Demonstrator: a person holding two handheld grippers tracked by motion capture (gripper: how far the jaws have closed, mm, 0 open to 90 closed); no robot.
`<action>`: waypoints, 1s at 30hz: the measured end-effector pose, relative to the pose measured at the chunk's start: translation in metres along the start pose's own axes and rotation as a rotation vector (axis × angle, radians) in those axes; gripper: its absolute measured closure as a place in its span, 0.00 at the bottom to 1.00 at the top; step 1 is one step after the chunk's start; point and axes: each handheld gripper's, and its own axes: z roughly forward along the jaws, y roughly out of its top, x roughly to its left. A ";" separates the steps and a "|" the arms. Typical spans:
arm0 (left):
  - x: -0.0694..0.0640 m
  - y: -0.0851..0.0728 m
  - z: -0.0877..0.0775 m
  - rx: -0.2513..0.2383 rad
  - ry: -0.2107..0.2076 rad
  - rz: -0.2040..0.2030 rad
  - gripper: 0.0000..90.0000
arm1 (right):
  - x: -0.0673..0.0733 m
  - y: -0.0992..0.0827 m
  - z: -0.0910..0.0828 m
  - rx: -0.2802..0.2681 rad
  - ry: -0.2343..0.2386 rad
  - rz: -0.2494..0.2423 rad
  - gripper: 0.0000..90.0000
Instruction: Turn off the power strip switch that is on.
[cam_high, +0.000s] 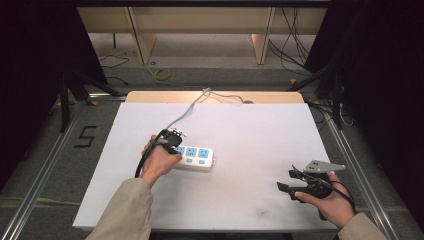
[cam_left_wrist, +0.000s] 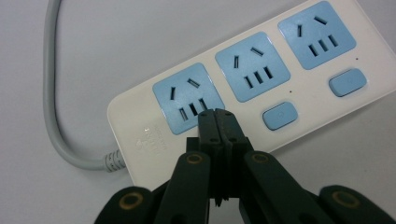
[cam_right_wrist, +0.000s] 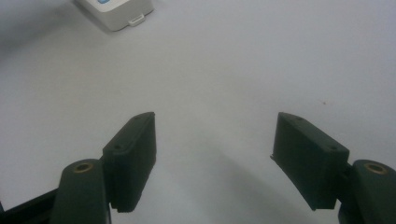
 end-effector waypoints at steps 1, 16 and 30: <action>0.000 0.000 0.000 -0.001 0.001 0.001 1.00 | 0.000 0.000 0.000 0.000 0.000 0.000 0.34; 0.004 0.000 -0.009 -0.083 0.022 -0.030 1.00 | 0.000 0.000 0.000 -0.002 -0.001 0.000 0.34; 0.006 -0.004 -0.023 -0.155 0.019 -0.046 0.92 | 0.000 0.000 -0.001 -0.005 -0.002 -0.001 0.34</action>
